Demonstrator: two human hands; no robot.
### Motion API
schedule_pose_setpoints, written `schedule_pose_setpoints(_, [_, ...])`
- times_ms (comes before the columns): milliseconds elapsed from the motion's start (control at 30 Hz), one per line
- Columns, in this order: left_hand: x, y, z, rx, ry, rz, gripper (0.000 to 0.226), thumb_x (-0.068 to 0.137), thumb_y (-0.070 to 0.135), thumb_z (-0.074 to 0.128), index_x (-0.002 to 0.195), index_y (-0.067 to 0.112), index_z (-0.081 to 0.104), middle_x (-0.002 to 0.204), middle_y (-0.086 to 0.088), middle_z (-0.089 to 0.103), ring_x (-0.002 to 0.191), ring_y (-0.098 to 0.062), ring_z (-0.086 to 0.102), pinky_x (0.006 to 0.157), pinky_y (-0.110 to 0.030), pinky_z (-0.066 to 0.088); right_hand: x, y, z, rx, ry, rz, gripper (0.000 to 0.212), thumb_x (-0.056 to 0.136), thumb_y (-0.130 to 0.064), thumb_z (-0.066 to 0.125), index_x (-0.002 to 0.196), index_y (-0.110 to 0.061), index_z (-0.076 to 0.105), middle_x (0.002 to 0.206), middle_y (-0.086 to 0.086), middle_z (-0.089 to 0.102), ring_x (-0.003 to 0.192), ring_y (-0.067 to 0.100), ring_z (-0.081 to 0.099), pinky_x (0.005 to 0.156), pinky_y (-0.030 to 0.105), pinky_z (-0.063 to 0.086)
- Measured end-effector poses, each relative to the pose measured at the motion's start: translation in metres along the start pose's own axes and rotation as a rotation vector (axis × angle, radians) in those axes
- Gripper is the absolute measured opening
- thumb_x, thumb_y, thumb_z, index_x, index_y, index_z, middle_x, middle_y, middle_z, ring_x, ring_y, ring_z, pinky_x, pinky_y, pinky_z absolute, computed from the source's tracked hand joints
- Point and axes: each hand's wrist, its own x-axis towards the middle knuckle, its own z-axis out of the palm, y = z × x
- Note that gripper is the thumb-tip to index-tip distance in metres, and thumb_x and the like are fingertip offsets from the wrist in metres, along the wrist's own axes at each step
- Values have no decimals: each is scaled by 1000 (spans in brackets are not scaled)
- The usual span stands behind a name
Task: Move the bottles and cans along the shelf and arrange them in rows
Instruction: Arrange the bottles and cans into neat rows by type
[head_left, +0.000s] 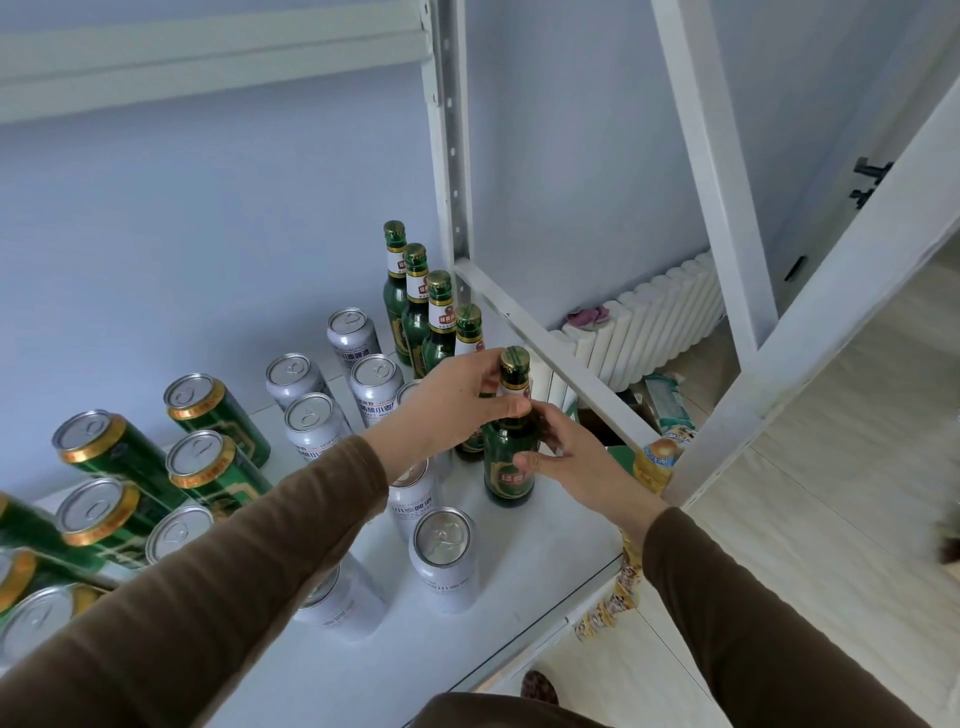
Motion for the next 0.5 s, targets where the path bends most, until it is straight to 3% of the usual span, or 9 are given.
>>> schedule_pose_setpoints(133, [-4,0,1,-12,3,0,34,89,22,76,120,16,63,108,6,73,103,-10,69,99,-42,54,0,4,-1,13,-27,24,62,88,-10,75,134,-40,45,136,-11,59,136,10,49,116,37,41])
schedule_pose_setpoints(233, [-8,1,0,-17,3,1,39,89,24,76,125,18,62,114,6,72,106,-8,69,100,-41,54,-3,1,2,27,-26,31,66,90,-4,72,138,-38,41,133,-18,58,136,9,49,101,16,46])
schedule_pose_setpoints(300, [-12,1,-2,-17,-2,1,42,89,25,76,127,20,61,118,6,72,109,-8,68,101,-40,54,-6,-1,3,27,1,29,68,90,-4,72,144,-32,41,134,-15,58,136,11,49,95,12,48])
schedule_pose_setpoints(367, [-16,0,-7,-35,-8,-11,43,89,21,76,130,19,60,119,6,72,110,-7,68,101,-38,54,-11,-3,4,25,24,19,75,89,-10,75,152,-26,38,141,-9,56,138,12,48,101,20,49])
schedule_pose_setpoints(433, [-21,-1,-13,-27,-1,-19,46,90,18,75,132,19,59,120,5,72,111,-5,67,102,-34,53,-18,-8,5,26,47,19,82,88,-19,77,156,-27,31,151,-11,47,142,10,41,113,38,44])
schedule_pose_setpoints(500, [-27,0,-20,24,19,-20,47,90,19,75,134,19,59,120,4,70,111,-2,65,100,-27,52,-27,-17,7,19,106,14,81,90,-21,76,156,-30,29,155,-14,39,143,7,36,118,43,37])
